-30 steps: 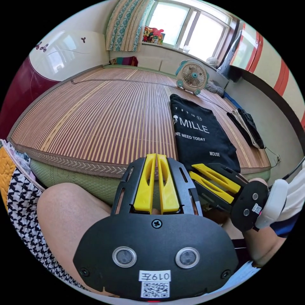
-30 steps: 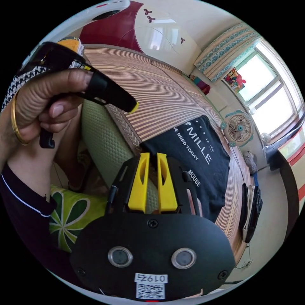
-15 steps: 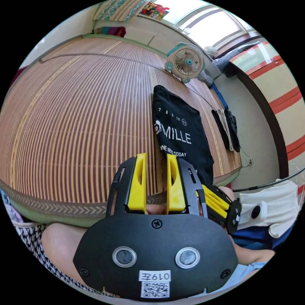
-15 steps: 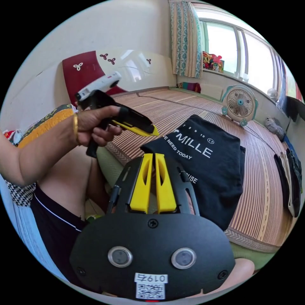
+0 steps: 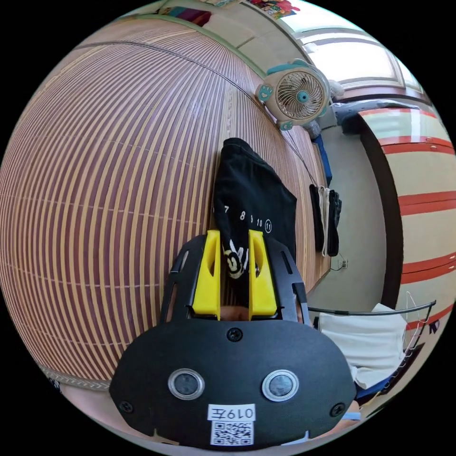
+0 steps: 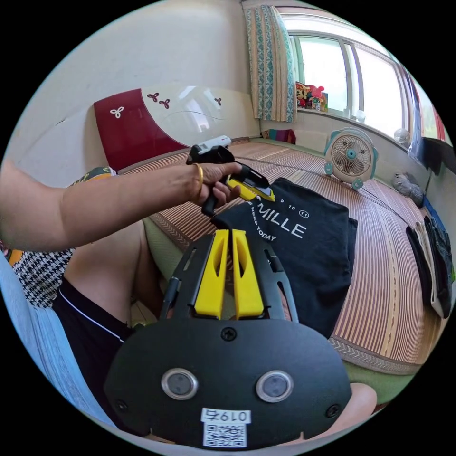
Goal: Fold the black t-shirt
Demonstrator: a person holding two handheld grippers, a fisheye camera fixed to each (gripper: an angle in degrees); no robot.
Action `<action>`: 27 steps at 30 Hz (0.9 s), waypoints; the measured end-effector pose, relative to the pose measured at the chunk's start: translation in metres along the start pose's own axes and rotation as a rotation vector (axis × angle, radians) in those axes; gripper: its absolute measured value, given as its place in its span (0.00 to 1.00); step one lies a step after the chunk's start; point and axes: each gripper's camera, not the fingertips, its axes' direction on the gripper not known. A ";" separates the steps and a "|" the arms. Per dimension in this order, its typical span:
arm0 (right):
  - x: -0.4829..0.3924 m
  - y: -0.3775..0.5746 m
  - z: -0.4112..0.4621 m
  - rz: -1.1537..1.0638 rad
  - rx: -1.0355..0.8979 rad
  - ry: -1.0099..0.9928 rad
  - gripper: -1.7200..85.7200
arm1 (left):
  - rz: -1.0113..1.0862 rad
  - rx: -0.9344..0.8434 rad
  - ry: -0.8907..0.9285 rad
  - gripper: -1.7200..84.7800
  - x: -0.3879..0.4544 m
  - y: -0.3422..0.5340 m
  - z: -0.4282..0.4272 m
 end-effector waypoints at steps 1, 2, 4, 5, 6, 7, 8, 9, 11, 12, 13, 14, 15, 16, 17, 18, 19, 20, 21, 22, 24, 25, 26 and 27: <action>0.002 0.001 0.000 0.006 0.004 -0.001 0.02 | 0.005 0.000 0.003 0.12 0.001 -0.010 -0.001; 0.004 0.003 -0.001 0.019 0.012 -0.008 0.02 | 0.011 0.002 0.010 0.12 0.001 -0.019 -0.002; 0.009 0.005 0.000 0.037 0.020 -0.028 0.02 | 0.011 -0.002 0.028 0.12 0.000 -0.032 -0.002; 0.010 0.007 0.001 0.043 0.021 -0.043 0.02 | 0.007 -0.009 0.047 0.11 -0.002 -0.040 -0.002; 0.010 0.008 0.003 0.042 0.020 -0.047 0.02 | 0.006 -0.012 0.059 0.11 -0.003 -0.043 -0.002; 0.009 0.010 0.006 0.033 0.015 -0.047 0.02 | 0.005 -0.018 0.092 0.11 -0.005 -0.050 -0.002; 0.006 0.011 0.010 0.019 0.006 -0.044 0.02 | -0.003 -0.015 0.118 0.11 -0.007 -0.055 -0.003; 0.005 0.011 0.013 0.014 0.002 -0.041 0.02 | -0.003 -0.012 0.124 0.10 -0.008 -0.057 -0.004; -0.002 0.014 0.024 -0.001 -0.008 -0.023 0.02 | 0.011 -0.005 0.107 0.09 -0.007 -0.064 -0.010; -0.004 0.015 0.027 0.000 -0.008 -0.016 0.02 | 0.012 -0.003 0.104 0.09 -0.007 -0.065 -0.012; -0.007 0.017 0.034 0.015 -0.009 0.007 0.03 | 0.014 0.001 0.103 0.09 -0.006 -0.067 -0.015; -0.013 0.019 0.042 0.025 -0.014 0.041 0.03 | 0.016 0.001 0.093 0.08 -0.006 -0.070 -0.018; -0.016 0.020 0.047 0.021 -0.013 0.055 0.03 | 0.018 0.000 0.084 0.08 -0.006 -0.072 -0.019; -0.026 0.023 0.058 0.013 -0.015 0.087 0.04 | 0.025 -0.004 0.070 0.08 -0.005 -0.075 -0.021; -0.037 0.025 0.070 0.000 -0.030 0.128 0.05 | 0.030 -0.007 0.059 0.08 -0.004 -0.078 -0.024; -0.043 0.026 0.076 -0.013 -0.038 0.145 0.06 | 0.032 -0.009 0.055 0.08 -0.004 -0.079 -0.025; -0.055 0.028 0.089 -0.045 -0.059 0.174 0.07 | 0.038 -0.012 0.050 0.08 -0.003 -0.082 -0.029; -0.066 0.030 0.101 -0.072 -0.082 0.201 0.08 | 0.040 -0.017 0.045 0.08 -0.003 -0.084 -0.032; -0.071 0.031 0.107 -0.085 -0.093 0.213 0.09 | 0.039 -0.019 0.044 0.08 -0.002 -0.085 -0.034; -0.081 0.034 0.119 -0.114 -0.117 0.240 0.09 | 0.041 -0.023 0.041 0.08 -0.003 -0.086 -0.037; -0.094 0.038 0.136 -0.170 -0.148 0.287 0.11 | 0.048 -0.033 0.032 0.08 -0.003 -0.089 -0.041; -0.103 0.042 0.146 -0.204 -0.155 0.320 0.11 | 0.056 -0.043 0.033 0.08 -0.004 -0.091 -0.044; -0.111 0.045 0.154 -0.244 -0.166 0.346 0.12 | 0.069 -0.054 0.037 0.08 -0.005 -0.093 -0.047; -0.115 0.047 0.159 -0.265 -0.178 0.361 0.12 | 0.074 -0.059 0.037 0.08 -0.005 -0.094 -0.049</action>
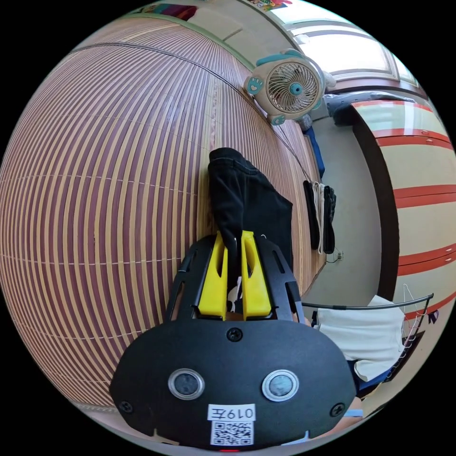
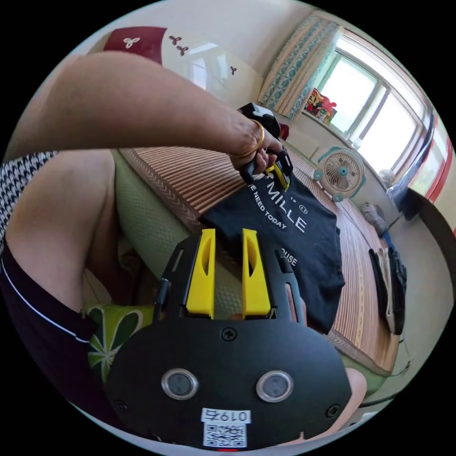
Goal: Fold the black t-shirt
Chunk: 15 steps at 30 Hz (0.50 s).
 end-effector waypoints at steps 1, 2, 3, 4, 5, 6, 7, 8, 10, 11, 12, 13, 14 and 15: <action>-0.011 0.000 0.007 -0.043 -0.019 0.030 0.13 | 0.011 -0.013 -0.003 0.08 0.000 -0.001 -0.003; -0.021 0.000 0.014 -0.077 -0.029 0.059 0.13 | 0.027 -0.023 -0.007 0.08 0.000 -0.002 -0.007; -0.025 0.000 0.017 -0.089 -0.032 0.075 0.13 | 0.035 -0.024 -0.010 0.08 0.001 -0.002 -0.009; -0.031 -0.001 0.024 -0.101 -0.045 0.112 0.13 | 0.052 -0.022 -0.022 0.08 0.003 0.000 -0.014; -0.036 -0.003 0.030 -0.106 -0.054 0.134 0.12 | 0.068 -0.016 -0.033 0.08 0.005 0.002 -0.018; -0.037 -0.004 0.033 -0.104 -0.053 0.137 0.11 | 0.077 -0.012 -0.039 0.08 0.006 0.003 -0.020; -0.039 -0.006 0.039 -0.094 -0.063 0.147 0.10 | 0.092 -0.003 -0.052 0.08 0.009 0.006 -0.024; -0.040 -0.008 0.045 -0.086 -0.074 0.157 0.07 | 0.101 0.006 -0.064 0.08 0.011 0.009 -0.029; -0.040 -0.010 0.048 -0.065 -0.065 0.137 0.05 | 0.130 0.017 -0.091 0.08 0.015 0.013 -0.035; -0.037 -0.011 0.048 -0.034 -0.053 0.114 0.04 | 0.162 0.022 -0.116 0.08 0.019 0.017 -0.040; -0.035 -0.012 0.048 -0.017 -0.045 0.102 0.04 | 0.182 0.023 -0.130 0.08 0.022 0.018 -0.043; -0.030 -0.013 0.048 0.024 -0.030 0.077 0.03 | 0.221 0.023 -0.158 0.08 0.027 0.021 -0.048; -0.024 -0.016 0.049 0.069 -0.017 0.040 0.03 | 0.261 0.024 -0.180 0.08 0.031 0.024 -0.054; -0.021 -0.018 0.050 0.088 -0.011 0.020 0.02 | 0.282 0.024 -0.191 0.08 0.034 0.025 -0.058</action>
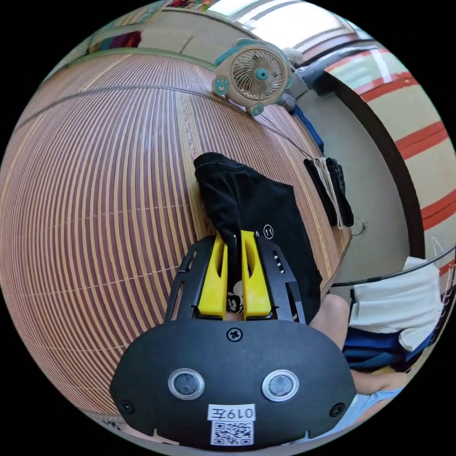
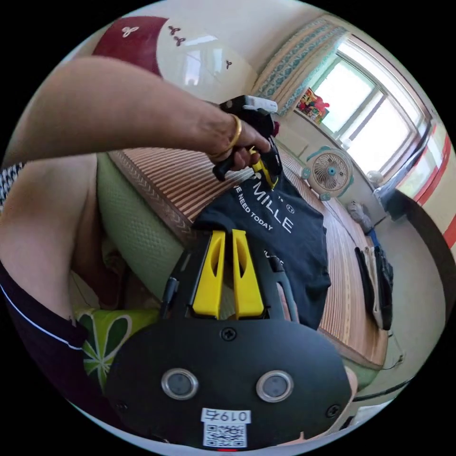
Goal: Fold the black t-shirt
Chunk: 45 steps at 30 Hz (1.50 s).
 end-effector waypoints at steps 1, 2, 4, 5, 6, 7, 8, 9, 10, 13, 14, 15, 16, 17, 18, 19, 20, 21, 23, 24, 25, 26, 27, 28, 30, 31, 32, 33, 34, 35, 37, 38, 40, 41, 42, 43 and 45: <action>0.003 -0.005 0.002 0.027 0.018 -0.033 0.02 | 0.030 0.002 -0.018 0.08 0.002 0.001 -0.009; 0.002 -0.011 0.004 0.037 0.034 -0.055 0.02 | 0.046 0.003 -0.026 0.07 0.001 0.001 -0.018; -0.004 -0.022 0.010 0.026 0.043 -0.070 0.02 | 0.051 0.006 -0.023 0.07 -0.005 0.003 -0.033; -0.008 -0.031 0.015 0.026 0.051 -0.085 0.02 | 0.044 0.011 -0.024 0.07 -0.012 0.005 -0.044; -0.011 -0.035 0.017 0.024 0.055 -0.096 0.02 | 0.037 0.015 -0.025 0.07 -0.017 0.006 -0.051; -0.016 -0.044 0.022 0.020 0.064 -0.114 0.02 | 0.024 0.025 -0.032 0.07 -0.028 0.010 -0.064; -0.023 -0.054 0.028 0.008 0.072 -0.132 0.02 | 0.007 0.036 -0.047 0.07 -0.040 0.015 -0.077; -0.027 -0.059 0.031 0.000 0.075 -0.141 0.02 | -0.004 0.041 -0.055 0.07 -0.047 0.017 -0.085; -0.036 -0.069 0.037 -0.016 0.082 -0.155 0.02 | -0.023 0.051 -0.071 0.07 -0.062 0.023 -0.100; -0.063 -0.101 0.057 -0.069 0.101 -0.198 0.02 | -0.076 0.072 -0.110 0.07 -0.102 0.036 -0.139; -0.076 -0.115 0.065 -0.093 0.110 -0.219 0.02 | -0.090 0.079 -0.138 0.07 -0.118 0.040 -0.157; -0.082 -0.122 0.069 -0.108 0.116 -0.227 0.02 | -0.097 0.084 -0.155 0.07 -0.125 0.043 -0.166; -0.095 -0.137 0.076 -0.135 0.130 -0.238 0.02 | -0.110 0.093 -0.188 0.07 -0.140 0.048 -0.184; -0.108 -0.152 0.084 -0.158 0.142 -0.256 0.02 | -0.125 0.103 -0.220 0.07 -0.155 0.053 -0.202; -0.114 -0.159 0.088 -0.171 0.149 -0.264 0.02 | -0.136 0.109 -0.235 0.07 -0.162 0.055 -0.211; -0.125 -0.173 0.098 -0.196 0.160 -0.277 0.02 | -0.166 0.124 -0.264 0.08 -0.179 0.062 -0.230; -0.136 -0.187 0.108 -0.222 0.168 -0.291 0.02 | -0.205 0.143 -0.290 0.08 -0.197 0.070 -0.249; -0.141 -0.194 0.113 -0.237 0.170 -0.299 0.02 | -0.230 0.155 -0.302 0.08 -0.206 0.075 -0.259; -0.157 -0.220 0.135 -0.291 0.184 -0.311 0.02 | -0.363 0.225 -0.343 0.08 -0.242 0.101 -0.297; -0.160 -0.227 0.140 -0.305 0.187 -0.312 0.02 | -0.400 0.249 -0.353 0.08 -0.250 0.110 -0.307; -0.166 -0.241 0.152 -0.336 0.188 -0.319 0.02 | -0.485 0.296 -0.373 0.08 -0.266 0.128 -0.324; -0.172 -0.256 0.164 -0.376 0.188 -0.324 0.02 | -0.575 0.345 -0.395 0.08 -0.281 0.147 -0.339; -0.175 -0.263 0.170 -0.395 0.189 -0.324 0.02 | -0.617 0.369 -0.406 0.08 -0.287 0.156 -0.346; -0.180 -0.277 0.182 -0.428 0.194 -0.314 0.02 | -0.695 0.422 -0.429 0.07 -0.297 0.174 -0.358; -0.186 -0.298 0.199 -0.475 0.207 -0.295 0.01 | -0.796 0.508 -0.486 0.07 -0.303 0.197 -0.375; -0.191 -0.312 0.209 -0.508 0.213 -0.292 0.01 | -0.838 0.542 -0.550 0.07 -0.303 0.207 -0.383; -0.194 -0.324 0.218 -0.537 0.218 -0.305 0.01 | -0.866 0.556 -0.617 0.07 -0.301 0.213 -0.390; -0.196 -0.330 0.223 -0.546 0.216 -0.309 0.01 | -0.873 0.561 -0.649 0.07 -0.299 0.216 -0.393; -0.199 -0.341 0.231 -0.559 0.201 -0.314 0.02 | -0.881 0.561 -0.698 0.07 -0.296 0.220 -0.398; -0.201 -0.348 0.236 -0.567 0.189 -0.334 0.02 | -0.901 0.541 -0.722 0.07 -0.296 0.224 -0.403; -0.203 -0.351 0.238 -0.590 0.176 -0.366 0.02 | -0.935 0.510 -0.713 0.07 -0.297 0.230 -0.409; -0.204 -0.348 0.236 -0.621 0.178 -0.395 0.02 | -0.945 0.498 -0.683 0.07 -0.298 0.235 -0.414; -0.204 -0.338 0.232 -0.681 0.170 -0.458 0.02 | -0.952 0.471 -0.659 0.07 -0.296 0.242 -0.423; -0.204 -0.331 0.230 -0.716 0.159 -0.488 0.02 | -0.955 0.423 -0.657 0.06 -0.296 0.243 -0.427; -0.204 -0.328 0.229 -0.726 0.154 -0.488 0.02 | -0.958 0.395 -0.658 0.06 -0.295 0.244 -0.429; -0.200 -0.324 0.227 -0.733 0.157 -0.480 0.02 | -0.969 0.360 -0.676 0.06 -0.293 0.248 -0.436; -0.184 -0.326 0.225 -0.665 0.169 -0.497 0.02 | -0.967 0.332 -0.717 0.05 -0.286 0.255 -0.449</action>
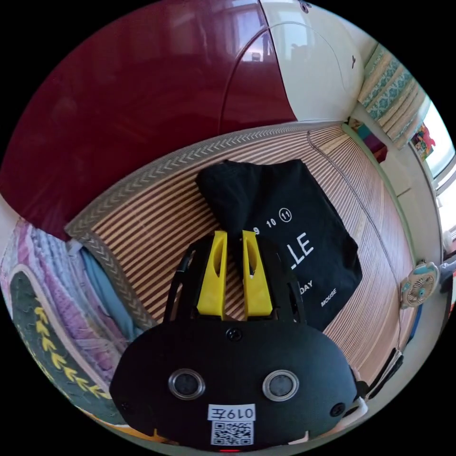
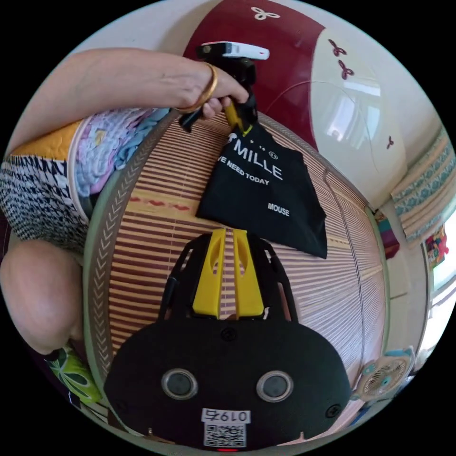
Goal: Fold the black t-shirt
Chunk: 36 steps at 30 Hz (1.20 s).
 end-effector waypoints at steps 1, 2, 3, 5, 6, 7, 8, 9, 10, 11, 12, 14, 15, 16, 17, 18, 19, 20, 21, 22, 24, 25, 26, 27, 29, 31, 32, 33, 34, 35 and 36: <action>0.016 0.004 -0.009 0.068 0.034 -0.041 0.02 | 0.017 -0.014 -0.032 0.05 -0.006 0.000 -0.007; 0.036 0.008 -0.017 0.160 0.074 -0.077 0.02 | 0.004 0.015 -0.095 0.04 -0.013 0.001 -0.019; 0.048 0.010 -0.021 0.217 0.092 -0.084 0.02 | 0.009 0.046 -0.116 0.04 -0.016 0.002 -0.026; 0.096 0.016 -0.027 0.443 0.112 -0.040 0.02 | 0.076 0.213 -0.019 0.04 -0.025 0.010 -0.052; 0.107 0.016 -0.026 0.492 0.104 -0.024 0.02 | 0.092 0.236 0.014 0.04 -0.026 0.012 -0.056; 0.128 0.015 -0.023 0.572 0.079 -0.009 0.03 | 0.153 0.245 0.091 0.03 -0.022 0.013 -0.056; 0.145 0.012 -0.016 0.637 0.043 -0.007 0.04 | 0.237 0.211 0.168 0.03 -0.014 0.013 -0.049; 0.154 0.011 -0.011 0.667 0.018 -0.011 0.05 | 0.272 0.186 0.190 0.03 -0.010 0.013 -0.044; 0.169 0.007 -0.001 0.716 -0.027 -0.027 0.09 | 0.332 0.136 0.199 0.03 -0.001 0.013 -0.033; 0.182 0.006 0.007 0.760 -0.050 -0.026 0.09 | 0.368 0.129 0.174 0.03 0.005 0.016 -0.025; 0.188 0.005 0.010 0.782 -0.056 -0.021 0.10 | 0.382 0.136 0.158 0.03 0.007 0.017 -0.022; 0.206 0.003 0.019 0.835 -0.082 -0.014 0.11 | 0.394 0.175 0.104 0.03 0.009 0.023 -0.016; 0.210 0.002 0.020 0.839 -0.091 -0.011 0.11 | 0.397 0.176 0.098 0.03 0.009 0.024 -0.014; 0.215 -0.001 0.024 0.840 -0.117 0.001 0.11 | 0.417 0.157 0.090 0.03 0.009 0.026 -0.011; 0.220 -0.004 0.028 0.833 -0.145 0.006 0.11 | 0.434 0.112 0.056 0.03 0.011 0.028 -0.004; 0.222 -0.005 0.030 0.829 -0.155 0.004 0.11 | 0.440 0.081 0.032 0.03 0.012 0.029 -0.001; 0.226 -0.008 0.033 0.823 -0.178 0.000 0.11 | 0.454 0.017 -0.006 0.03 0.015 0.033 0.007; 0.229 -0.011 0.033 0.815 -0.186 0.003 0.10 | 0.466 -0.003 -0.019 0.03 0.017 0.038 0.011; 0.231 -0.013 0.032 0.808 -0.183 0.004 0.10 | 0.470 0.004 -0.026 0.03 0.018 0.042 0.010; 0.234 -0.018 0.032 0.790 -0.191 0.010 0.09 | 0.477 0.000 -0.049 0.03 0.022 0.047 0.010; 0.240 -0.025 0.030 0.764 -0.198 0.025 0.09 | 0.483 -0.010 -0.090 0.03 0.028 0.055 0.011; 0.245 -0.030 0.029 0.752 -0.202 0.032 0.08 | 0.473 -0.012 -0.121 0.03 0.031 0.060 0.011; 0.251 -0.034 0.029 0.741 -0.203 0.033 0.08 | 0.458 -0.009 -0.133 0.03 0.034 0.066 0.012; 0.254 -0.037 0.028 0.735 -0.205 0.034 0.08 | 0.449 -0.006 -0.139 0.03 0.035 0.069 0.012; 0.265 -0.046 0.025 0.713 -0.210 0.035 0.07 | 0.427 0.014 -0.174 0.03 0.039 0.079 0.015; 0.268 -0.053 0.021 0.690 -0.206 0.039 0.07 | 0.408 0.014 -0.186 0.03 0.041 0.084 0.018; 0.269 -0.056 0.018 0.661 -0.212 0.049 0.06 | 0.394 0.013 -0.184 0.03 0.042 0.088 0.020; 0.269 -0.057 0.016 0.652 -0.215 0.053 0.06 | 0.389 0.013 -0.182 0.03 0.043 0.090 0.020; 0.270 -0.057 0.009 0.651 -0.218 0.053 0.06 | 0.392 0.022 -0.181 0.03 0.046 0.097 0.022; 0.271 -0.055 -0.002 0.659 -0.212 0.053 0.06 | 0.402 0.040 -0.188 0.03 0.048 0.105 0.023; 0.271 -0.053 -0.009 0.661 -0.204 0.051 0.06 | 0.404 0.050 -0.190 0.03 0.049 0.109 0.022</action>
